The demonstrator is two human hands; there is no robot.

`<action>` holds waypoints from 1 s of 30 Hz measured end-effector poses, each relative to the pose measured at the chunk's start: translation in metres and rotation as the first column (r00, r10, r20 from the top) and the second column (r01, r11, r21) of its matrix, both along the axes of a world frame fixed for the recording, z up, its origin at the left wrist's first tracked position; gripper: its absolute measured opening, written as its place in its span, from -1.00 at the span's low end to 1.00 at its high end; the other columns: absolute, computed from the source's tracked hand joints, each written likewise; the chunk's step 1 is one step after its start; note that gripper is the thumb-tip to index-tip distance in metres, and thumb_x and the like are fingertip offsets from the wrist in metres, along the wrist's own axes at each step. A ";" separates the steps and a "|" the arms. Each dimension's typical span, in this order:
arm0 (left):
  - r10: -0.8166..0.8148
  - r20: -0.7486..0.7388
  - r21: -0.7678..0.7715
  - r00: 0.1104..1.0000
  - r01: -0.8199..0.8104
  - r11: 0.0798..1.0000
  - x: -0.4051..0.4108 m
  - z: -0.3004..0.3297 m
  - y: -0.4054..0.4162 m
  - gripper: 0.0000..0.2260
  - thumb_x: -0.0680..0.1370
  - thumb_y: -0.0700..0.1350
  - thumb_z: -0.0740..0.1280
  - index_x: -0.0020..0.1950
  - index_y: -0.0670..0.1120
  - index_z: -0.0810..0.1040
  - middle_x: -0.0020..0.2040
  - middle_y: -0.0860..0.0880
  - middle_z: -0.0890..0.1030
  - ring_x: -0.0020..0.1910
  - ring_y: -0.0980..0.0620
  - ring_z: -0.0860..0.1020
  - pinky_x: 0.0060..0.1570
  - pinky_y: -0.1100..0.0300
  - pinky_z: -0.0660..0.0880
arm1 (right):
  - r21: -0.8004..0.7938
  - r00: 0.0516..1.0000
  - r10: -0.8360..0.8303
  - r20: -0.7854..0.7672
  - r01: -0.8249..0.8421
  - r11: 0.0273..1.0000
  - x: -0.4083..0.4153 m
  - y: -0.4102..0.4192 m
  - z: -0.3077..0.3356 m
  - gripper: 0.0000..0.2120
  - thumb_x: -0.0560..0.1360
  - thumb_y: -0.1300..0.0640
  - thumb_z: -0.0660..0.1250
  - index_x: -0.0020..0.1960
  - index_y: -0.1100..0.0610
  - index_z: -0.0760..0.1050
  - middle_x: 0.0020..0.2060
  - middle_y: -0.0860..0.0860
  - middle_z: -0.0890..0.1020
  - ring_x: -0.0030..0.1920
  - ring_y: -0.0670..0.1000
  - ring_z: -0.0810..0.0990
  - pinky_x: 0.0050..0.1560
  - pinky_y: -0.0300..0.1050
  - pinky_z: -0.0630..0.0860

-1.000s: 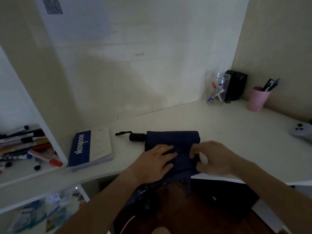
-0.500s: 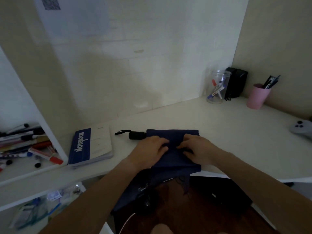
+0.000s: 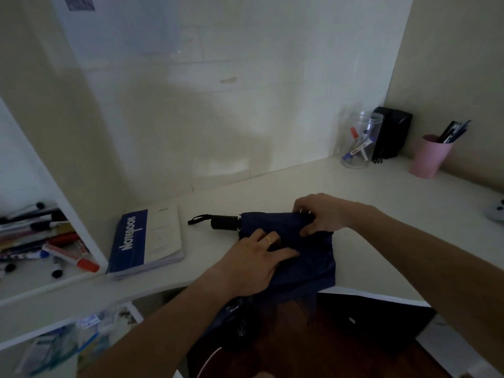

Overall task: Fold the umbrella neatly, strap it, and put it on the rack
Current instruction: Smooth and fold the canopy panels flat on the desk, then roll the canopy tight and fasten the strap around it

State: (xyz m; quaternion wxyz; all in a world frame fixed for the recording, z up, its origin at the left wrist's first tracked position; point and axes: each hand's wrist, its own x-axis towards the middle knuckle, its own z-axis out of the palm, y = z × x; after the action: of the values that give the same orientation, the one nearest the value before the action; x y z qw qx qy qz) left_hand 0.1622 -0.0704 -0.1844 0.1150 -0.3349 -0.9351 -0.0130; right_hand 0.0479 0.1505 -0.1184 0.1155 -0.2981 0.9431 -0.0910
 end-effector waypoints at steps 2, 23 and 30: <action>0.015 0.012 -0.004 1.000 -0.015 1.000 -0.004 -0.003 0.003 -0.56 0.67 -0.01 0.10 0.56 0.21 0.23 0.42 -0.13 0.39 0.25 -0.15 0.41 0.04 -0.06 0.56 | 0.011 0.993 0.026 -0.115 -0.025 1.000 0.003 0.006 -0.007 -0.56 0.41 -0.08 0.49 0.21 0.00 0.44 0.05 -0.03 0.59 0.00 0.03 0.54 -0.01 -0.03 0.51; 0.117 -0.165 0.094 0.979 -0.103 0.990 -0.031 0.021 0.009 -0.67 0.47 0.01 0.48 0.20 -0.04 0.63 0.01 -0.07 0.61 -0.06 -0.11 0.58 -0.21 0.06 0.49 | -0.291 0.993 0.075 -0.092 -0.099 0.952 0.035 0.044 -0.016 -0.86 0.48 0.02 0.42 0.01 -0.12 0.52 0.07 -0.07 0.66 0.09 -0.04 0.60 0.16 0.06 0.54; 0.131 0.110 0.336 0.985 -0.161 0.928 -0.036 0.025 0.010 -0.65 0.39 0.08 0.56 0.12 0.04 0.62 0.11 -0.01 0.54 0.07 0.01 0.49 0.05 0.10 0.46 | -0.144 0.989 0.088 -0.123 -0.105 0.984 0.023 0.045 -0.013 -0.57 0.46 0.11 0.49 0.31 -0.01 0.52 0.12 -0.06 0.60 0.11 -0.05 0.57 0.16 -0.14 0.50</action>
State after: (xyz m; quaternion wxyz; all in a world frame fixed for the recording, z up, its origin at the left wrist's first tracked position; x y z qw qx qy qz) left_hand 0.1264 -0.0607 -0.1597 0.1323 -0.2382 -0.9449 -0.1816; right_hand 0.0708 0.1956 -0.1312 0.0420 -0.3562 0.9231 -0.1385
